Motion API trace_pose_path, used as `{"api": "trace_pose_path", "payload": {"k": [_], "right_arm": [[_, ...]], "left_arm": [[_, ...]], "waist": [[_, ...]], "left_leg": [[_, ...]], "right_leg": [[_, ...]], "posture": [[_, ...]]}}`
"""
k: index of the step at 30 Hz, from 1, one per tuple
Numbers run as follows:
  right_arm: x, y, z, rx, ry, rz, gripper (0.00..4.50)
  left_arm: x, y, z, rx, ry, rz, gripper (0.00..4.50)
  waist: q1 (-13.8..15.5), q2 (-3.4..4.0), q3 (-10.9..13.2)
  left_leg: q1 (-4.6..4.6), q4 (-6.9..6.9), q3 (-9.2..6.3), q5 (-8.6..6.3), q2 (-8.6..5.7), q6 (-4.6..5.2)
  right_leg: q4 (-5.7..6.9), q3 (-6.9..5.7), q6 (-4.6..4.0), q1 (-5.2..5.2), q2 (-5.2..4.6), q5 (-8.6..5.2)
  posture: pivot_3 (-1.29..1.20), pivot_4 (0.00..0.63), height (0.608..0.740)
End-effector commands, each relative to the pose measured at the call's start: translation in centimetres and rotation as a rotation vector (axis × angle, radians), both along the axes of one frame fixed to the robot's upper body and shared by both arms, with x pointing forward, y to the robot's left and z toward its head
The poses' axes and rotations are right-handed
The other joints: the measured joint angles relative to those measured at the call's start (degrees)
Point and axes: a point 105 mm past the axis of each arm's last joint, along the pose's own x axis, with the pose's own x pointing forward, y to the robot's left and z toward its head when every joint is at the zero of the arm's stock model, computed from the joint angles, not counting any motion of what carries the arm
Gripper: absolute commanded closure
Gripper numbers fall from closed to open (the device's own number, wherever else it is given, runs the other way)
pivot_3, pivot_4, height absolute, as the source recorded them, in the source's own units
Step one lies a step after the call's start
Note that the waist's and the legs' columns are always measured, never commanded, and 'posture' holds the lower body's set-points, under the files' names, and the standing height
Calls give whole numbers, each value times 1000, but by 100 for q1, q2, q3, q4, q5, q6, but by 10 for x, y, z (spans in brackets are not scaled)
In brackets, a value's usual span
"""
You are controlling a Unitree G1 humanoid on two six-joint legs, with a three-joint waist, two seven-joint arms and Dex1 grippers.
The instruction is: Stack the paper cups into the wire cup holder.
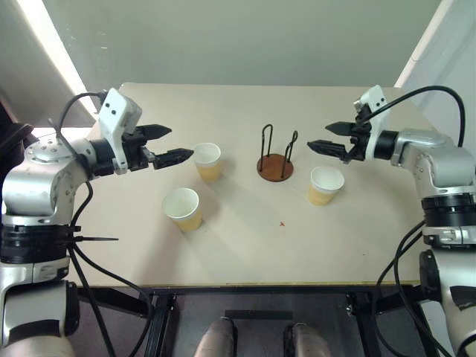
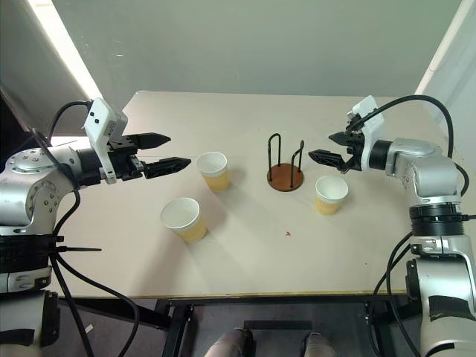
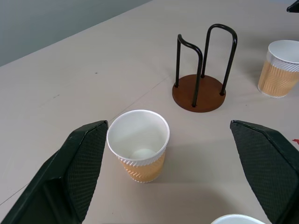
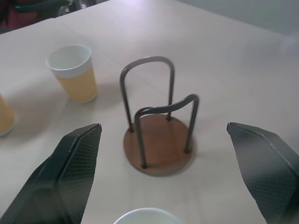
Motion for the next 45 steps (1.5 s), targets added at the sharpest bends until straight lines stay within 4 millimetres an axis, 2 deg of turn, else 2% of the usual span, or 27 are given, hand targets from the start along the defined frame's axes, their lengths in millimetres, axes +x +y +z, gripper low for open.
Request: {"api": "trace_pose_path", "payload": {"k": [1,5,11,18,23,38,45], "right_arm": [[-10,4,16,33,-30,43,32],[-13,7,16,57,-16,57,32],[-14,12,5,-3,5,56,32],[-6,11,-9,-55,23,21,32],[-3,18,-19,-90,68,26,32],[20,50,-31,-156,51,40,32],[32,50,-31,-154,49,0,32]], "left_arm": [[-4,-4,14,3,-48,-36,0],[-6,-3,13,19,-37,-50,0],[-5,-2,17,28,-49,-50,0],[-5,-3,18,29,-55,-52,0],[-4,-3,20,31,-62,-49,0],[-3,-4,21,22,-73,-43,0],[-5,0,21,22,-74,-30,0]], "waist": [[0,0,0],[0,0,0],[-1,0,0],[-1,0,0],[-1,0,0],[-17,0,0],[-17,0,0]], "left_leg": [[0,0,0,0,0,0],[0,0,-1,1,1,-1],[1,1,-2,1,3,-1],[1,1,-3,1,4,-1],[1,0,-2,1,4,-1],[0,1,-5,-1,5,0],[-1,0,-6,-5,5,-3]], "right_leg": [[0,0,0,0,0,0],[0,0,0,0,3,0],[1,0,0,0,4,0],[1,0,0,0,4,0],[1,0,0,0,4,0],[3,0,-1,-3,5,0],[3,0,-4,-6,5,-2]], "posture": [[0,150,740],[0,150,740],[0,150,740],[0,150,740],[0,150,740],[0,150,740],[0,150,740]]}}
